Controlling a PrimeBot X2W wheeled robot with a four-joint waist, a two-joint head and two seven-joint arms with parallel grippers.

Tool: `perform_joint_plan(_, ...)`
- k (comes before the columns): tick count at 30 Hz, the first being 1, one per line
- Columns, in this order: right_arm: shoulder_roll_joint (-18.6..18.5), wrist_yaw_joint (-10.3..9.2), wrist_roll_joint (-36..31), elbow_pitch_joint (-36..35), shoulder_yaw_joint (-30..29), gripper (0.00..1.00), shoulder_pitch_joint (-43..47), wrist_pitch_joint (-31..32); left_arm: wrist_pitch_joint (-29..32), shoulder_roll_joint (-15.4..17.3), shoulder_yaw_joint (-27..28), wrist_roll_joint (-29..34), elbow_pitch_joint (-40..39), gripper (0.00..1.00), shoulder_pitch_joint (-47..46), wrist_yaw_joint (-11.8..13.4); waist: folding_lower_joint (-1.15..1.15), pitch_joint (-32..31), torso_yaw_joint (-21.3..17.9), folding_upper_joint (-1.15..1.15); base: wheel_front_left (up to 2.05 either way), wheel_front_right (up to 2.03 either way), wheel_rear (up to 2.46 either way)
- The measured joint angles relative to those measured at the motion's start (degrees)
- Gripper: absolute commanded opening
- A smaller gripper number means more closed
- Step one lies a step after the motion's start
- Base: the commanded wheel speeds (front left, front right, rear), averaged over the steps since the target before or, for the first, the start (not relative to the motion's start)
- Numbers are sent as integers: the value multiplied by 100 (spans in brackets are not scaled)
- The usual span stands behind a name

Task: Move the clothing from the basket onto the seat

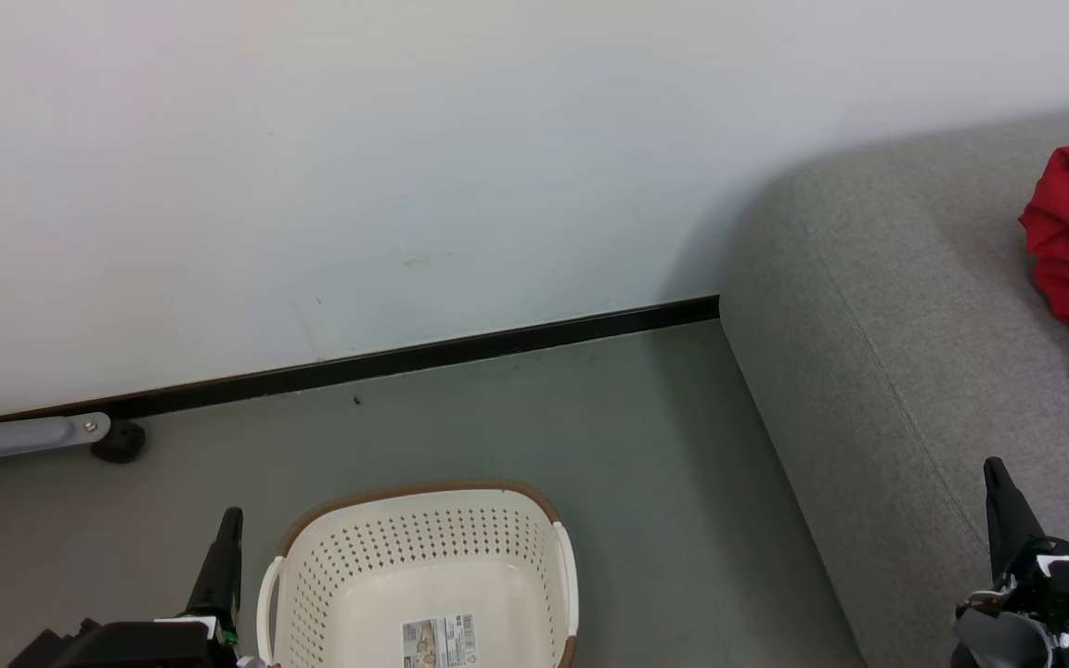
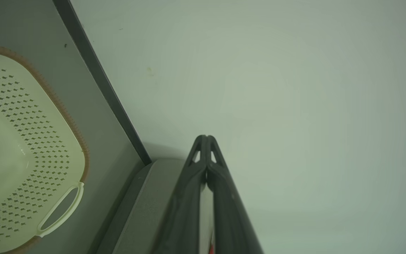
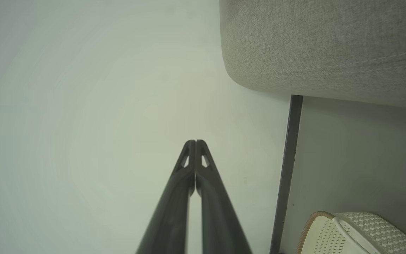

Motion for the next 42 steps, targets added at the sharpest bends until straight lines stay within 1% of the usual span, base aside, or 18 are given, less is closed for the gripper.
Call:
perform_joint_plan(3,5,4,198,-33,-59,0,1,44,48,-9,16,-160,-23,0,-36,-44,0,1,-9,0,0,0,0)
perform_joint_plan(42,15,4,203,-48,-65,0,2,45,48,-12,16,-241,-40,0,-80,-45,0,2,-9,0,0,0,0)
